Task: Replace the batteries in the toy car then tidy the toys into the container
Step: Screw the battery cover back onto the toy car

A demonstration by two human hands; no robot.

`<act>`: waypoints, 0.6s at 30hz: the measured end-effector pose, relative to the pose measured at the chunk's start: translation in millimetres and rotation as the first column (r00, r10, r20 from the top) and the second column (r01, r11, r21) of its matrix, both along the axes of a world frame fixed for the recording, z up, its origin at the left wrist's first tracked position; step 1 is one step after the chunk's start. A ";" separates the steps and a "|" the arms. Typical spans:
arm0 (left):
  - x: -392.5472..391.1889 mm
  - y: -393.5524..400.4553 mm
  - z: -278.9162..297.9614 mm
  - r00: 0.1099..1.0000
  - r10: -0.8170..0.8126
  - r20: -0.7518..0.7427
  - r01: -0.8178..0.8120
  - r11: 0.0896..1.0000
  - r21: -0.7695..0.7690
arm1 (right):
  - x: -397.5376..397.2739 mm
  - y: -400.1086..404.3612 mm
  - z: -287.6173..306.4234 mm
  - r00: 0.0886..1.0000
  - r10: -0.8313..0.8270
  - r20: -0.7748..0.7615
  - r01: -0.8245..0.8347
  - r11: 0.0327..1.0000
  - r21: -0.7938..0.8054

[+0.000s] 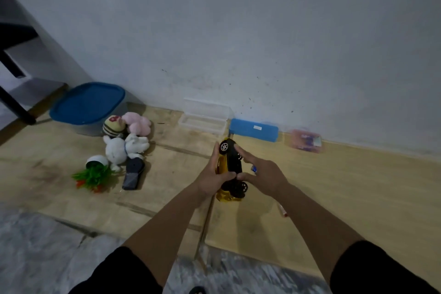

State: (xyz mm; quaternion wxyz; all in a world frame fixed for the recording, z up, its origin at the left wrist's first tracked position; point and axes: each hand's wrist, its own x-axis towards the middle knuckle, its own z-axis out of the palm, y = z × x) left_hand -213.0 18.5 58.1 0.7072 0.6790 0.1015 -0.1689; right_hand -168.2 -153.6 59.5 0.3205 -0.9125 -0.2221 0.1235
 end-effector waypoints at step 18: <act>9.2 34.9 8.0 0.980 -0.100 0.173 0.112 0.992 -0.063 | -3.9 14.9 39.1 0.878 0.090 -0.470 -0.067 0.996 0.065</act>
